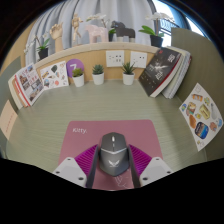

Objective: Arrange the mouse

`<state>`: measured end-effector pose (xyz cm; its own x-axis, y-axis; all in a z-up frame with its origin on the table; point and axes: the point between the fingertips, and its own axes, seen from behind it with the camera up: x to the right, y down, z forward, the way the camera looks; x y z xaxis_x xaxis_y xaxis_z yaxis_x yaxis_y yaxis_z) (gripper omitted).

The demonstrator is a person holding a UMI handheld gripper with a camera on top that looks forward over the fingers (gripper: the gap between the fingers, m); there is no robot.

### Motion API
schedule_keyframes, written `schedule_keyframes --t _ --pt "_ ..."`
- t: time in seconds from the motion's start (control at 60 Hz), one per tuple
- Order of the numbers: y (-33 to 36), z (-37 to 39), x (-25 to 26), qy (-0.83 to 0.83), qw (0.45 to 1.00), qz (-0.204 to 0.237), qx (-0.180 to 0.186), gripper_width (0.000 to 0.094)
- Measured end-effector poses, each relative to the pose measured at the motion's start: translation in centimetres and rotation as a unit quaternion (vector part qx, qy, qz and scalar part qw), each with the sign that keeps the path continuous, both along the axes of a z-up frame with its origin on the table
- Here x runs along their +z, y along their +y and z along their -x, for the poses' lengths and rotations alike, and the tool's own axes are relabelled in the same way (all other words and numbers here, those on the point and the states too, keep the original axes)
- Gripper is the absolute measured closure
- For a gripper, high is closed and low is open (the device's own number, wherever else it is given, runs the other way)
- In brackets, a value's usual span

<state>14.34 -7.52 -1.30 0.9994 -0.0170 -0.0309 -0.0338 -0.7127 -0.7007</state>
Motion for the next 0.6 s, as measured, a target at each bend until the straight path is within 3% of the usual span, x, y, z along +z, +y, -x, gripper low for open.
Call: schedule_keyframes --t 0.05,0.083,0.283,0.6 --pt "-0.4 0.7 0.2 0.006 1.000 0.013 0.017 0.0238" --pt "-0.7 0.9 0.3 0.003 0.999 0.021 0.025 0.0209" --pt "-1.3 1.4 7.8 -0.008 0.998 0.000 0.057 0.0168" --pt "-3.3 -2.1 21.2 -0.005 0.998 -0.057 0.010 0.0163"
